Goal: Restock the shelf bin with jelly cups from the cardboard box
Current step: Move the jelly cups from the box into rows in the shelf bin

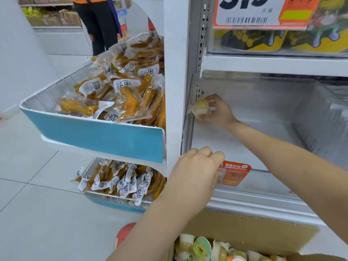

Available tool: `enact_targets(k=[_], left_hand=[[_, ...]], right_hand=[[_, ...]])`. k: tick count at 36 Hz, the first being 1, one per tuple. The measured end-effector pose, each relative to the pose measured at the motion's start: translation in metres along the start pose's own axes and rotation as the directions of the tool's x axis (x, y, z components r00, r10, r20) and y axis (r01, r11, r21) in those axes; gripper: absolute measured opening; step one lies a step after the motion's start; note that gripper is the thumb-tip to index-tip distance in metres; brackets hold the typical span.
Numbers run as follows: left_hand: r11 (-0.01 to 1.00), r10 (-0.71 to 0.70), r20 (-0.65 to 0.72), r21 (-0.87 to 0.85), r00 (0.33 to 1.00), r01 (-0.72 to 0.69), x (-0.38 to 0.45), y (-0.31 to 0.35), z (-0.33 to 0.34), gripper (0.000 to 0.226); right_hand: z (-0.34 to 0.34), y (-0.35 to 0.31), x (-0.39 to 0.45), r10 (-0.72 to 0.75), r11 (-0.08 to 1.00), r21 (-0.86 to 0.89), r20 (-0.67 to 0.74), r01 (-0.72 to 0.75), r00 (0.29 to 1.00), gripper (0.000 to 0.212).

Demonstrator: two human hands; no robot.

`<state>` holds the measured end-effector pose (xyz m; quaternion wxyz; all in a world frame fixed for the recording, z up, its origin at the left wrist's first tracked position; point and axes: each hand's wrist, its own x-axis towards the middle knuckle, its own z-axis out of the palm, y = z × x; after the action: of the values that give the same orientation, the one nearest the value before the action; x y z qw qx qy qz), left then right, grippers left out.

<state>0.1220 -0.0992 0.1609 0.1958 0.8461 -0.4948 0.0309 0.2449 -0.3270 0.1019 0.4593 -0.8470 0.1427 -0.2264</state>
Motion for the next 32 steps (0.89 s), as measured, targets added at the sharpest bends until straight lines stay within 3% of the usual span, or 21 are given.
enact_targets(k=[4, 16, 19, 24, 27, 29, 32], left_hand=[[1.0, -0.015, 0.02, 0.007, 1.0, 0.015, 0.001, 0.001, -0.002, 0.019], [1.0, -0.006, 0.003, 0.021, 1.0, 0.006, 0.002, 0.001, -0.002, 0.015], [0.998, -0.004, 0.0, 0.055, 1.0, 0.004, 0.002, 0.0, -0.002, 0.015], [0.994, 0.068, -0.052, 0.093, 0.996, -0.063, -0.002, -0.002, 0.001, 0.025], [0.998, 0.054, -0.108, 0.026, 0.993, -0.051, -0.005, -0.006, -0.002, 0.045], [0.996, -0.007, -0.191, -0.086, 0.982, -0.01, -0.012, -0.009, -0.006, 0.05], [0.993, -0.045, -0.314, -0.12, 0.948, 0.008, -0.025, -0.012, -0.009, 0.044]], right_hand=[[0.007, 0.005, 0.003, -0.009, 0.997, -0.071, -0.091, 0.003, 0.996, 0.059], [0.006, 0.007, -0.004, 0.038, 0.994, -0.101, -0.12, -0.05, 0.992, 0.059], [0.003, 0.005, -0.002, 0.077, 0.989, -0.122, -0.081, -0.087, 0.994, 0.058], [-0.018, -0.016, -0.01, 0.274, 0.962, -0.061, 0.148, -0.268, 0.95, 0.08], [-0.042, -0.041, -0.033, 0.369, 0.928, 0.018, 0.119, -0.373, 0.922, 0.068], [-0.062, -0.057, -0.061, 0.314, 0.945, 0.08, 0.065, -0.318, 0.947, 0.047], [-0.094, -0.077, -0.125, 0.063, 0.992, 0.109, -0.015, -0.061, 0.998, 0.03]])
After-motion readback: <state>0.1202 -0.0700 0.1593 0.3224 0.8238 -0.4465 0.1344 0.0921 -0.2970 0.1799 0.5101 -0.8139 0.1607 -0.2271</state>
